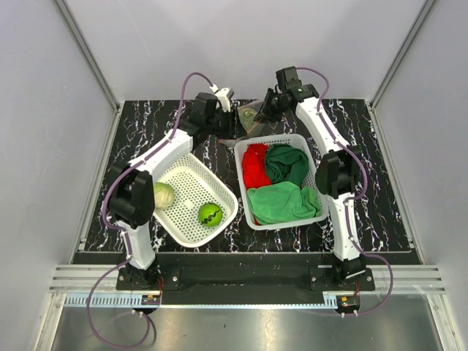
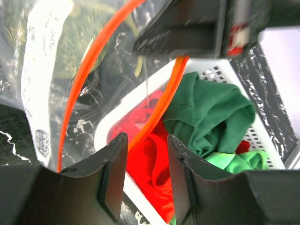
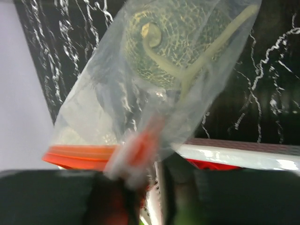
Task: Open the zip-top bag and remove the fake food
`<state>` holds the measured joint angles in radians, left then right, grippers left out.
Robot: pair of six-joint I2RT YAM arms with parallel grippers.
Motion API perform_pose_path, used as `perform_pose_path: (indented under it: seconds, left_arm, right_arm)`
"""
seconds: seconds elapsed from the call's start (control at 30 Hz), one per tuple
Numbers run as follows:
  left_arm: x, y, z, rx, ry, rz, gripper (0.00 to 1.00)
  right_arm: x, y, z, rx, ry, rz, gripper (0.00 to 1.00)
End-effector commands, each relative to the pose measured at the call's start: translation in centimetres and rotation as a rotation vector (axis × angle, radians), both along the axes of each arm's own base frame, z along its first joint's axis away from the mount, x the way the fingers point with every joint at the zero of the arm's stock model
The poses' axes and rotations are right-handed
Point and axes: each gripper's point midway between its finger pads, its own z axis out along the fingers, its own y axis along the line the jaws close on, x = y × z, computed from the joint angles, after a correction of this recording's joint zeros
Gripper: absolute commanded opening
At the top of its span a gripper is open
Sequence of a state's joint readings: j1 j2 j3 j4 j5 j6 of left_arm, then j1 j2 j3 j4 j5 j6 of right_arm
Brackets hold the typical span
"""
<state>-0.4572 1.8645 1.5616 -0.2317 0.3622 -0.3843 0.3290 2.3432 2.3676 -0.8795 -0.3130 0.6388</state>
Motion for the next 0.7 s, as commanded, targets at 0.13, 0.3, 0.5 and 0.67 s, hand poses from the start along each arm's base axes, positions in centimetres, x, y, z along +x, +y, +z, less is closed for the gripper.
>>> perform_pose_path:
  seconds: [0.13,0.3,0.5,0.67]
  left_arm:
    - [2.0,1.2,3.0,0.024,-0.085,0.099,0.42]
    - [2.1,2.6,5.4,0.021,-0.138,0.144,0.42]
    - [1.9,3.2,6.0,0.005,-0.128,0.142,0.42]
    - [1.9,2.7,4.5,-0.008,-0.089,0.122,0.42]
  right_arm:
    - [-1.2,2.8,2.4,0.019,-0.057,0.147,0.0]
    - [-4.4,4.4,2.9,0.087,-0.022,0.29,0.0]
    - [-6.6,5.2,5.0,0.176,-0.013,0.373,0.0]
    - [-7.5,5.0,5.1,0.181,0.004,0.378,0.0]
